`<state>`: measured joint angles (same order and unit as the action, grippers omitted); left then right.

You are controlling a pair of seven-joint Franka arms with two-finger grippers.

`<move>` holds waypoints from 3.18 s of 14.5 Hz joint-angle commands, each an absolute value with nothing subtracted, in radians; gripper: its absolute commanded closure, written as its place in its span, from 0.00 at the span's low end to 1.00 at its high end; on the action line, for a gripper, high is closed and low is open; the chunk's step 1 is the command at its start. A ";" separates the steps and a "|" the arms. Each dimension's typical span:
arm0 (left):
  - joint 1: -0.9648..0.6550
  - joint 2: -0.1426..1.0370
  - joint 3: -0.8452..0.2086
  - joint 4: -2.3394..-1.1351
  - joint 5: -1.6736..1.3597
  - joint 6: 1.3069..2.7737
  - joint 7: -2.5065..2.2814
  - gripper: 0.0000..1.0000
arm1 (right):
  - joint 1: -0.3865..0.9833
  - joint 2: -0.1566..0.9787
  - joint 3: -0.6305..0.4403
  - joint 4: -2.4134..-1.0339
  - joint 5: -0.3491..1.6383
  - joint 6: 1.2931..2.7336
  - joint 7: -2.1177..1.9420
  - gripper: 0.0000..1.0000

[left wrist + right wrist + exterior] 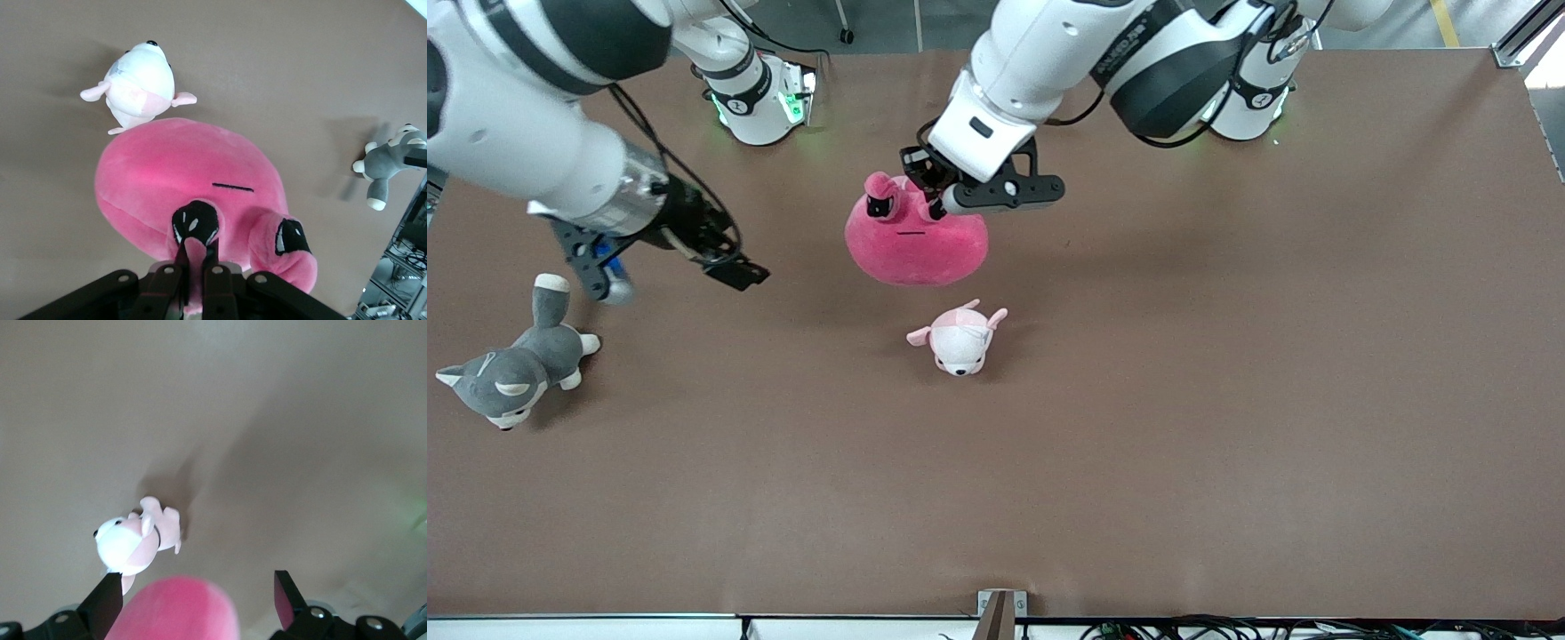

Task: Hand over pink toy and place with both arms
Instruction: 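Grasp the pink toy with the right gripper beside the left gripper, then open the left gripper and carry the pink toy with the right gripper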

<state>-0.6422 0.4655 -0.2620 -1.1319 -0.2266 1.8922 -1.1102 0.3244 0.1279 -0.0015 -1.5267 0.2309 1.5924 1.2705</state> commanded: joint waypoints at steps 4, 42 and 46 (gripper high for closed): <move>-0.796 0.506 -0.121 -1.097 -0.230 1.916 -1.146 1.00 | 0.457 0.115 -0.012 -1.543 0.245 1.640 1.471 0.00; -0.821 0.425 -0.101 -1.108 -0.167 1.922 -1.197 0.00 | 0.523 0.086 -0.023 -1.661 0.242 1.652 1.496 0.99; -0.808 0.348 -0.101 -1.111 -0.163 1.870 -1.192 0.00 | 0.401 0.083 -0.025 -1.777 0.236 1.735 1.286 0.99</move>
